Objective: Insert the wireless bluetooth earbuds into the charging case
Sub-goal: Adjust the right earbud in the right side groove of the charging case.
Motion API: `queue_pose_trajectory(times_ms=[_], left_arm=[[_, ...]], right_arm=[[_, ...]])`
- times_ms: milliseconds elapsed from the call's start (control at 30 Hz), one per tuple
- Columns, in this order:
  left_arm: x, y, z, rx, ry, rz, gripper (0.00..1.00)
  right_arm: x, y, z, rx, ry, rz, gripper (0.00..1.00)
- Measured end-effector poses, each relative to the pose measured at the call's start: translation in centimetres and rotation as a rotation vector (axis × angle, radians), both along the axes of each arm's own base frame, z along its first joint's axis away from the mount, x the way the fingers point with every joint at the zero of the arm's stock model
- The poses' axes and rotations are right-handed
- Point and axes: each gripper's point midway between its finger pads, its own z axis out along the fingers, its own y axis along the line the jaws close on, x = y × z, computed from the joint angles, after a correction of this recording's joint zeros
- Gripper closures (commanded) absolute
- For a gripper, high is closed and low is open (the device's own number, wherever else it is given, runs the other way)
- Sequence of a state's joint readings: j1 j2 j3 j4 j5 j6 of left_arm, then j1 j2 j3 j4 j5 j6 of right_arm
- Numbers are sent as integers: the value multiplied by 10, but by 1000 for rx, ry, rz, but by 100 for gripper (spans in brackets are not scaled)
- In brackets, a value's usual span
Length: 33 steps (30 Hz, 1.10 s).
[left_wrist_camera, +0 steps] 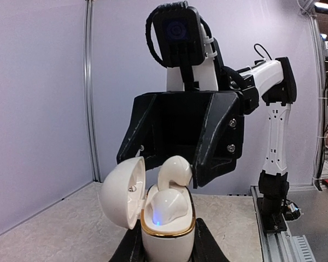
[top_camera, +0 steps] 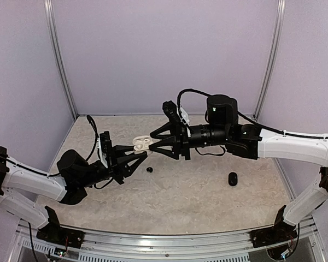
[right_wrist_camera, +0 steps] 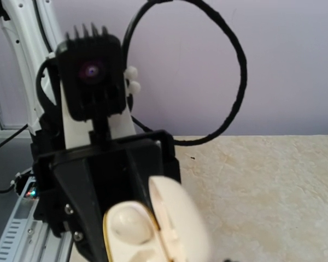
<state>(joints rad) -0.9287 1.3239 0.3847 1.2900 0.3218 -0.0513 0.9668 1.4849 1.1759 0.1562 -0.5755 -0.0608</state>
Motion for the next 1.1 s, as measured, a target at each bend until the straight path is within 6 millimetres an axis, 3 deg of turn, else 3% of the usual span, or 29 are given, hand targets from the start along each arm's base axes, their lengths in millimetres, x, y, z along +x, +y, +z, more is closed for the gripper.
queue_pose_trajectory(times_ms=[700,867,1100], left_arm=[[-3,-12,-9,57,1,-18,94],[-4,-10,-6,44,3,-29,94],[-5,-9,-2,27,1,-43,94]], right_arm=[[1,8,-8,-12,31,5,50],[-4,8,-6,-1,26,35,44],[-17,4,-2,25,1,104,44]])
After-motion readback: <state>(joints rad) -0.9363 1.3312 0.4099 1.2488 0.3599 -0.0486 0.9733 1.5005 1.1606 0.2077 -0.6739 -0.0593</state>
